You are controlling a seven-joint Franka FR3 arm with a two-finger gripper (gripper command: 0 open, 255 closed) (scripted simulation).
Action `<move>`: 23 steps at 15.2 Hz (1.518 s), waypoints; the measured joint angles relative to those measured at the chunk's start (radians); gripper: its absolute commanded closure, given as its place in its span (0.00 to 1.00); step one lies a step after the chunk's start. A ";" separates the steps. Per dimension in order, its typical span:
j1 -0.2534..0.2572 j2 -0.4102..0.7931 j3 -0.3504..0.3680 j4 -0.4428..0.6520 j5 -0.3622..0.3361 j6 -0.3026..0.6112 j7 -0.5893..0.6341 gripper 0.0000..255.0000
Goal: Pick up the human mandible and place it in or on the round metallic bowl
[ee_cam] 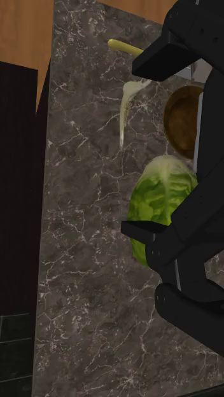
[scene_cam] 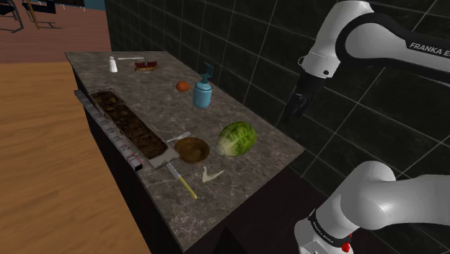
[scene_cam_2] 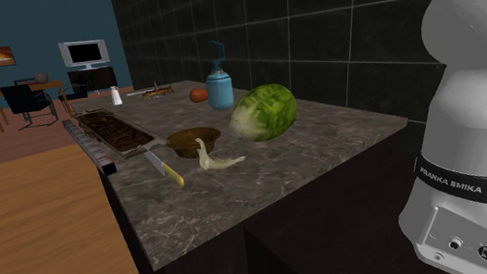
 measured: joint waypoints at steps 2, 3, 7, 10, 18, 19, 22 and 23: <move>0.003 0.011 0.009 -0.003 0.005 0.010 0.010 0.00; 0.005 0.033 0.020 -0.005 0.009 0.028 0.021 0.00; 0.023 0.144 0.092 -0.017 0.041 0.120 0.096 0.00; 0.031 0.239 0.136 0.001 0.053 0.172 0.147 0.00; 0.050 0.546 0.253 0.086 0.053 0.324 0.307 0.00; 0.050 0.592 0.264 0.100 0.045 0.347 0.325 0.00; 0.055 0.732 0.292 0.169 0.018 0.387 0.390 0.00; 0.061 0.768 0.301 0.184 0.011 0.397 0.412 0.00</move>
